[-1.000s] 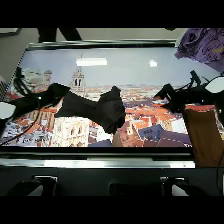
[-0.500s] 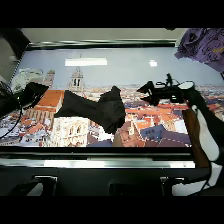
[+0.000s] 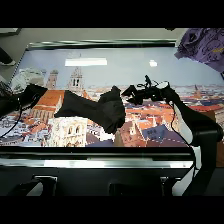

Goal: Fold the clothes and pants, and hang the long-sleeved shirts on hangers.

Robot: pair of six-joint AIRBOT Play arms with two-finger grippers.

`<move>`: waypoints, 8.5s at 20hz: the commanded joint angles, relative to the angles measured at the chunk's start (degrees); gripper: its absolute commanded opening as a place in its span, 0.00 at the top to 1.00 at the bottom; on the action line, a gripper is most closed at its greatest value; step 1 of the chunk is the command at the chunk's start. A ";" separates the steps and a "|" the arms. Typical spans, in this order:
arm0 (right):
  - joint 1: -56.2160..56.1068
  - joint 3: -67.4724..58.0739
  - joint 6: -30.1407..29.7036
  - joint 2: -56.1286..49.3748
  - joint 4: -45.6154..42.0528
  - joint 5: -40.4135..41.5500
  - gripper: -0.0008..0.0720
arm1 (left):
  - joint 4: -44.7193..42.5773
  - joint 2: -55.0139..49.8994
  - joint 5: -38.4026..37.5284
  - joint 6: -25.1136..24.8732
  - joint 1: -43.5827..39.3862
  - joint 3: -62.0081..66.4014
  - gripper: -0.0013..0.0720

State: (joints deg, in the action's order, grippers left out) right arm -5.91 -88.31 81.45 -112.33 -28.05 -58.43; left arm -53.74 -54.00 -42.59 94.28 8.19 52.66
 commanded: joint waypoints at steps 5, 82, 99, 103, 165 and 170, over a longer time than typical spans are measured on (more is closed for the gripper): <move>-3.32 -0.66 -0.04 -2.62 -0.33 0.48 0.29 | -0.57 -1.73 -0.07 0.02 0.07 -0.07 0.26; -3.58 -0.66 34.07 13.42 -31.43 14.56 0.94 | -8.83 -2.82 -0.37 3.30 4.76 -9.07 0.95; 18.40 7.21 7.15 27.61 -28.48 -22.29 0.23 | -8.66 -15.41 -3.32 3.30 4.81 -9.16 0.95; 19.08 32.83 7.85 42.95 -20.13 -18.64 0.24 | -8.66 -15.41 -5.07 3.32 4.81 -9.16 0.95; -5.35 -23.80 19.34 46.05 -56.65 -7.96 0.94 | -31.80 10.21 -23.15 8.00 4.81 32.79 0.96; -5.35 -23.80 23.43 21.05 -53.00 -6.97 0.94 | -31.78 -9.09 -12.98 7.58 3.48 22.34 0.95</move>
State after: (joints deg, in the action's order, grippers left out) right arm -11.20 -112.05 102.32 -78.78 -83.53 -65.95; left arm -85.49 -53.19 -61.87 102.02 12.27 80.14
